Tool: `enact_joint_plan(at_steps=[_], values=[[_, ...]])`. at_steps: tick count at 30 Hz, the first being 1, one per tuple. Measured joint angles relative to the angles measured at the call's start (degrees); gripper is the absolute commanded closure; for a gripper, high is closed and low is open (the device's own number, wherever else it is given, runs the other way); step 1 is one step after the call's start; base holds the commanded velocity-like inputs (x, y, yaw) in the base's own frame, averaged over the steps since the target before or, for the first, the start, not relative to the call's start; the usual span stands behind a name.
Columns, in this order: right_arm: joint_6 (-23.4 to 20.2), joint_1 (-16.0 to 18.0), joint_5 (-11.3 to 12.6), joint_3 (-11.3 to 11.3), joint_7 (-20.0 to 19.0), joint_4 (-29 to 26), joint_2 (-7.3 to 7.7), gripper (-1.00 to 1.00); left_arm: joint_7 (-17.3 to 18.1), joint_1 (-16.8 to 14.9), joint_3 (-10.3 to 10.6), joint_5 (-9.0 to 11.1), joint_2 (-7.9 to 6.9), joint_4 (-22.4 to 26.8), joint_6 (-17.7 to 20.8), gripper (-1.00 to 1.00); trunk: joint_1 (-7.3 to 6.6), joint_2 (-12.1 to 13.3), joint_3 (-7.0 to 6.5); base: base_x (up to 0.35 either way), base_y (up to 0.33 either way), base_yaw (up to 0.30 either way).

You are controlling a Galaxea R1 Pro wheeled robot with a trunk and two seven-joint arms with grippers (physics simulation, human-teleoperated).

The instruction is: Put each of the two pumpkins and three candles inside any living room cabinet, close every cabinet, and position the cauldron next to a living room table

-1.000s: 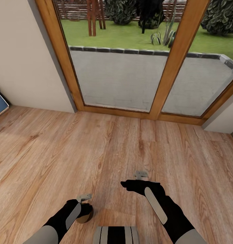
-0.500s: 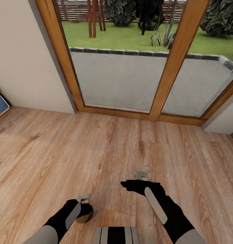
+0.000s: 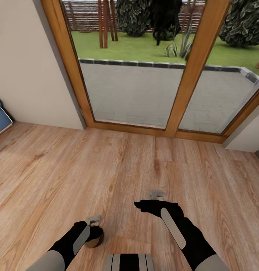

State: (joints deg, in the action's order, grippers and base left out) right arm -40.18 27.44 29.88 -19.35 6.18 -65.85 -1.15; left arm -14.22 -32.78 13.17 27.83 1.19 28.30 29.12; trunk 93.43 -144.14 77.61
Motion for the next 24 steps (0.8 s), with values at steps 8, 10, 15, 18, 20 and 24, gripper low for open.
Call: enact_joint_plan(at_steps=[8, 10, 15, 18, 20, 24], values=[[0.1, 0.0, -0.2, 0.0, 0.2, 0.3, 0.00, -1.00, -0.7, 0.0, 0.0, 0.0, -0.11, 0.5, 0.4, 1.00, -0.21, 0.1, -1.78, 0.000, 0.000, 0.000], [0.4, 0.0, -0.3, -0.1, 0.3, 1.5, 0.00, -1.00, -0.6, 0.0, 0.0, 0.1, -0.22, 1.3, 0.7, 1.00, -0.26, 0.1, -2.22, 0.000, 0.000, 0.000], [0.6, 0.0, -0.5, 0.0, 0.2, 4.8, 0.00, -1.00, -0.6, 0.0, -0.1, 0.5, -0.12, 1.8, 1.1, 1.00, -0.39, 0.2, -3.32, 0.000, 0.000, 0.000], [0.7, 0.0, -0.4, 0.0, 0.1, 5.5, 0.00, -1.00, -0.6, 0.0, -0.1, 0.5, 0.10, 1.9, 1.4, 1.00, -0.46, 0.2, -3.99, 0.000, 0.000, 0.000], [0.7, 0.0, -0.4, 0.0, 0.1, 5.5, 0.00, -1.00, -0.6, 0.0, -0.1, 0.5, 0.15, 1.9, 1.5, 1.00, -0.52, 0.3, -4.43, 0.000, 0.000, 0.000], [0.7, 0.0, -0.4, 0.0, 0.1, 5.5, 0.00, -1.00, -0.6, 0.0, 0.0, 0.5, 0.40, 2.1, 1.8, 1.00, -0.62, 0.3, -5.32, 0.000, 0.000, 0.000]])
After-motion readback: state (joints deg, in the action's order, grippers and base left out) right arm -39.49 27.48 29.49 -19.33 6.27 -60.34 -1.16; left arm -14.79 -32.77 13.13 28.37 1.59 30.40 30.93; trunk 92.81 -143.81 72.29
